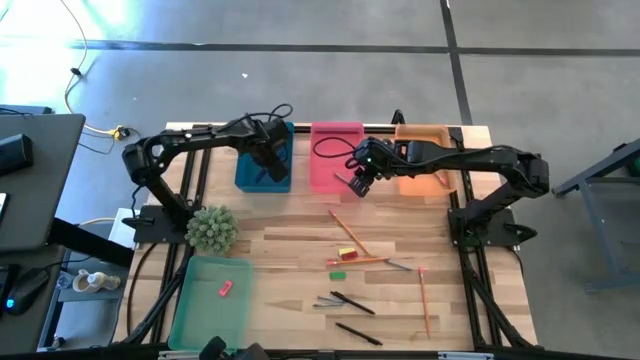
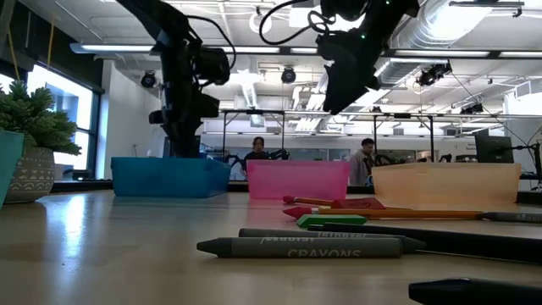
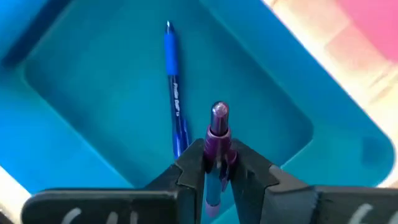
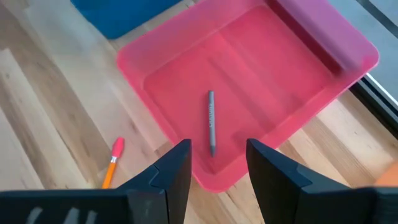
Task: Sort crayons/erasers/pens/pencils in bins
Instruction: Put the violet pen into the blue bin, then put the orange pencil into the orange bin
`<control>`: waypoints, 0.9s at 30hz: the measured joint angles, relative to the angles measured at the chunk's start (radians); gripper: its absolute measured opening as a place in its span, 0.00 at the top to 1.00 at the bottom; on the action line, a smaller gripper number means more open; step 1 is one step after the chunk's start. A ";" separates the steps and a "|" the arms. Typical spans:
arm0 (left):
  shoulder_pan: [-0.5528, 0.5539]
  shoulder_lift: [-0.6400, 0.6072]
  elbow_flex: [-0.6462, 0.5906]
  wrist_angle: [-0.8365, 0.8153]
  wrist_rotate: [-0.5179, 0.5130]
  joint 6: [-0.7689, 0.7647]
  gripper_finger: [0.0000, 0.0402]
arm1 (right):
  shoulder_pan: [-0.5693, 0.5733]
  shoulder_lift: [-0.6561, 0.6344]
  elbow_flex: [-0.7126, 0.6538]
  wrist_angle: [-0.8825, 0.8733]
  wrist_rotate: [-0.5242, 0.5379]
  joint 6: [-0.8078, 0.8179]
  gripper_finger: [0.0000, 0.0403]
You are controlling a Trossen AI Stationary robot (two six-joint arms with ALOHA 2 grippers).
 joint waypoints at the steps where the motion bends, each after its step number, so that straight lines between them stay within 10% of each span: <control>1: 0.000 0.010 0.000 0.001 0.001 0.000 0.88 | -0.005 0.000 0.000 0.001 0.000 0.003 0.64; 27: 0.001 0.053 0.005 -0.010 0.030 0.025 0.66 | -0.017 0.000 0.000 0.057 -0.012 0.007 0.64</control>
